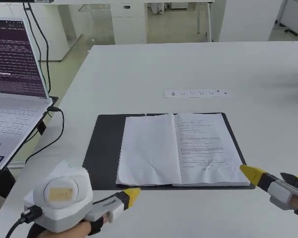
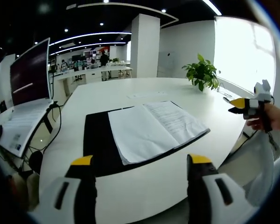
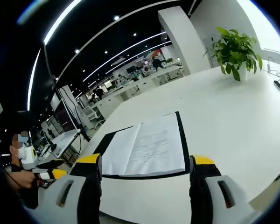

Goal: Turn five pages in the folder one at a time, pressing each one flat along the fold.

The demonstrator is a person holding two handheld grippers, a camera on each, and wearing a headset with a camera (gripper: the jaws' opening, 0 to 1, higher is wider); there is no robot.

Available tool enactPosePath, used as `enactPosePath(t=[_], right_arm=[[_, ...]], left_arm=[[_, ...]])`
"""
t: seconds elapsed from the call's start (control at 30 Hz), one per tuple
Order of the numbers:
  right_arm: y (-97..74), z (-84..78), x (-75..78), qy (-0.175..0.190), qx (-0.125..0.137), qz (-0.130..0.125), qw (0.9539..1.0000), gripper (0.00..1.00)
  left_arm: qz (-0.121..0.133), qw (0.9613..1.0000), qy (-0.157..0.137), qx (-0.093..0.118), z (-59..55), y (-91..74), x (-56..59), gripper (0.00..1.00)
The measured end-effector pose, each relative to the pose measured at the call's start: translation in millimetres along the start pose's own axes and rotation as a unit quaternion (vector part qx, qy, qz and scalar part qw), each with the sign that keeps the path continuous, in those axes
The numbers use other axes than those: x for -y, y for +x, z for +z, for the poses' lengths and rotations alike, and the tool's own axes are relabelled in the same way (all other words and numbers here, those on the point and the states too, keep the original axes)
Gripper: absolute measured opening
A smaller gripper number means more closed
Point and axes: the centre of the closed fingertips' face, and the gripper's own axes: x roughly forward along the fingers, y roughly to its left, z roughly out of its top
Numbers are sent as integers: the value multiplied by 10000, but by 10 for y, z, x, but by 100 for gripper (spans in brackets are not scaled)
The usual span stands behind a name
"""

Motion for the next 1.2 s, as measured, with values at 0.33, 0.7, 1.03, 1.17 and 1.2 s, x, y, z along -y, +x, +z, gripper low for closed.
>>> enactPosePath(t=[0.33, 0.7, 1.03, 1.17, 1.2], right_arm=[[-150, 33, 193, -270, 284, -152, 9991, 98], [-257, 43, 358, -176, 411, -185, 9988, 100], [-328, -38, 376, -47, 427, -224, 9988, 98], [-341, -52, 389, -163, 393, -208, 9989, 97], [-343, -49, 392, -169, 396, -198, 9989, 97]], left_arm=[[62, 9997, -115, 218, 34, -114, -14, 99], [-118, 9997, 142, 181, 128, 41, 163, 99], [-438, 9987, 276, 46, 236, 503, 455, 99], [-568, 9979, 318, -67, 229, 719, 599, 94], [-590, 9976, 339, -107, 229, 777, 645, 93]])
